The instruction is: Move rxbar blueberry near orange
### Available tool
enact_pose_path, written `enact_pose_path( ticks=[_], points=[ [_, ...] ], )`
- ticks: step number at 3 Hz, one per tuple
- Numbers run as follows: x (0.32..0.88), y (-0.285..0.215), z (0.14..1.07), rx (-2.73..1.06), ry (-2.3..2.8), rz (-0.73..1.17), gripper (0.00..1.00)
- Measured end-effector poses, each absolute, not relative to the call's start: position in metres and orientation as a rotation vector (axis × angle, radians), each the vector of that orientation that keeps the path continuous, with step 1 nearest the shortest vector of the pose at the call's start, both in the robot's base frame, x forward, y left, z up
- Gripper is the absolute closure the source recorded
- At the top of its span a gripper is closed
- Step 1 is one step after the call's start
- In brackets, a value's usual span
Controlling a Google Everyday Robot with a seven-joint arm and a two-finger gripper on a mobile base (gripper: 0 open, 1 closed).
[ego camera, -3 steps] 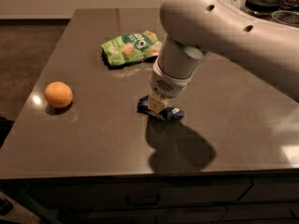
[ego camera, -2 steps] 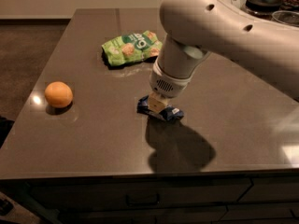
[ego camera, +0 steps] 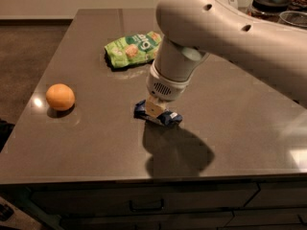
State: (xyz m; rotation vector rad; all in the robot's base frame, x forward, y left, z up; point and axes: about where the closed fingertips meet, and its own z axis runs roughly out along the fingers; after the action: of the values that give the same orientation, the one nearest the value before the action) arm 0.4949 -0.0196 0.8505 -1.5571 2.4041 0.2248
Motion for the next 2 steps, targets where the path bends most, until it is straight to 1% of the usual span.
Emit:
enact_pose_path(
  ticks=[1,2],
  points=[
    [0.4860,0.0213,0.8494,-1.643,2.324,0.312,1.00],
    [0.4861,0.0213,0.8494,-1.642,2.324,0.312,1.00]
  ],
)
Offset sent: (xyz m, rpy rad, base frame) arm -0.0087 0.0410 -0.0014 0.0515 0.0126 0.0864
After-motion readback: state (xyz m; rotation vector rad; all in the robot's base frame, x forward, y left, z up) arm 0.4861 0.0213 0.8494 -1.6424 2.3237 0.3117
